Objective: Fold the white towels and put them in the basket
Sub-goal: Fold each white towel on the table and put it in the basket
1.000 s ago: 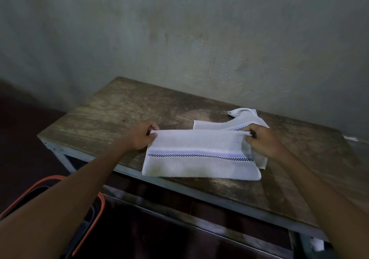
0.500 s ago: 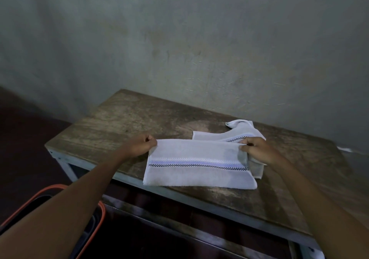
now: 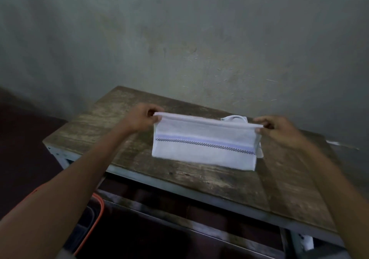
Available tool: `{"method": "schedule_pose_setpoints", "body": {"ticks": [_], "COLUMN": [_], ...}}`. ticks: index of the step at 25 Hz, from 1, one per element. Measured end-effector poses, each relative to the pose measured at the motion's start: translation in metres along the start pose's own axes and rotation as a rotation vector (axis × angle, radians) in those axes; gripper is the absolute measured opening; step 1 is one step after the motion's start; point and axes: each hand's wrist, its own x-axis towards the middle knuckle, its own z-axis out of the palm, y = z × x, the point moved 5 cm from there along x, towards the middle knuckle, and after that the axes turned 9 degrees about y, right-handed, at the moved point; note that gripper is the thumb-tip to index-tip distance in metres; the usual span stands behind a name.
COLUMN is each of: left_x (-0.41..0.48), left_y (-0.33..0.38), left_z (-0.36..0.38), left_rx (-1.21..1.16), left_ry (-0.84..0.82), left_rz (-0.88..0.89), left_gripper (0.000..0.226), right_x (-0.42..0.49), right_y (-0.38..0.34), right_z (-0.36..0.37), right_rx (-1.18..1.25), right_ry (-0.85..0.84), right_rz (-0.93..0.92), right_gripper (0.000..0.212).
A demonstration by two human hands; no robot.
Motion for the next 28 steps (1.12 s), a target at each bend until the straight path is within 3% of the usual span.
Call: {"method": "schedule_pose_setpoints", "body": {"ticks": [3,6,11,15,18,23,25,28], "left_x": [-0.01,-0.034,-0.087,-0.097,-0.089,-0.045,-0.036,-0.038], "left_y": [0.045,0.051,0.021,0.009,0.015,0.068,0.086,0.085], "left_z": [-0.021,-0.016,0.058,0.071,0.062,0.005,-0.019,-0.025], "left_rx": [-0.018,0.004,0.144,0.137,0.028,-0.342,-0.557,-0.735], "left_ry": [0.11,0.055,-0.229,-0.263,-0.261,-0.097,-0.052,-0.123], "left_rz": [0.147,0.179,0.178,0.216,0.151,0.018,-0.032,-0.147], "left_gripper": [0.021,0.023,0.018,0.017,0.029,0.021,0.016,0.012], "right_x": [-0.029,-0.072,-0.128,-0.138,-0.139,-0.095,-0.091,-0.093], "right_y": [-0.009,-0.004,0.053,0.069,0.077,0.034,0.011,0.009], "right_z": [-0.051,-0.067,-0.02,-0.007,-0.007,-0.069,-0.091,-0.097], "right_rx": [-0.087,-0.173,-0.194,-0.176,-0.147,0.073,0.3,0.539], "right_ry": [0.162,0.23,-0.145,-0.255,-0.314,0.107,0.153,0.118], "right_rz": [-0.052,-0.051,0.027,0.063,0.117,0.007,0.019,0.102], "right_gripper": [0.022,0.017,0.031,0.018,0.014,0.032,0.026,0.021]}}
